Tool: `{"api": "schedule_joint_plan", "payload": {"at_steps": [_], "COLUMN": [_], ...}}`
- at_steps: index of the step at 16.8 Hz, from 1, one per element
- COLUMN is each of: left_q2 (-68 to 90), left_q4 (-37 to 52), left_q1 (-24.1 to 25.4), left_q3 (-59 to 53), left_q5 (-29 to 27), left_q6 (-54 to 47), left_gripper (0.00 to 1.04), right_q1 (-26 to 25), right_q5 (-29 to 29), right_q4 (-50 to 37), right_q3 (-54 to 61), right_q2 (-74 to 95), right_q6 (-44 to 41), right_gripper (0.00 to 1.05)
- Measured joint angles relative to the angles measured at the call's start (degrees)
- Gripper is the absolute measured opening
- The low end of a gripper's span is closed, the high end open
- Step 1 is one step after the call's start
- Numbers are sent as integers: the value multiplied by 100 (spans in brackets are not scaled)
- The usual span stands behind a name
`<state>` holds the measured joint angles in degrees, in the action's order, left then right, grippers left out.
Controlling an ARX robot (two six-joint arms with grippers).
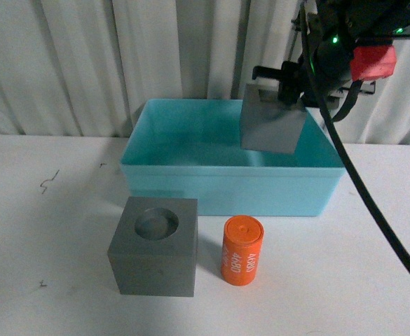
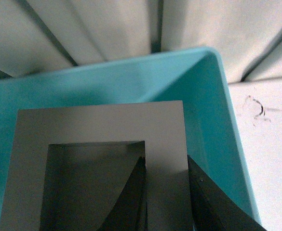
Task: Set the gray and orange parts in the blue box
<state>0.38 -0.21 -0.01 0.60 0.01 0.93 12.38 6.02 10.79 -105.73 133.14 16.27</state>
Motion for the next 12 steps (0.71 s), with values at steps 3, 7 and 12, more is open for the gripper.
{"api": "schedule_joint_plan", "payload": {"at_steps": [3,7,12], "left_q2": [0,0,0], "left_q4": [0,0,0], "left_q1": [0,0,0], "left_q3": [0,0,0], "left_q5": [-2,0,0], "left_q6": [2,2,2], "left_gripper": [98,98,98], "right_q1": [7,7,11], "right_q5": [168,520,658], "right_q4": [203,413,431], "right_q3": [-208,-417,-466], "right_q2": [184,295,374], "right_q6": [26,76,101], "right_gripper": [19,19,52]}}
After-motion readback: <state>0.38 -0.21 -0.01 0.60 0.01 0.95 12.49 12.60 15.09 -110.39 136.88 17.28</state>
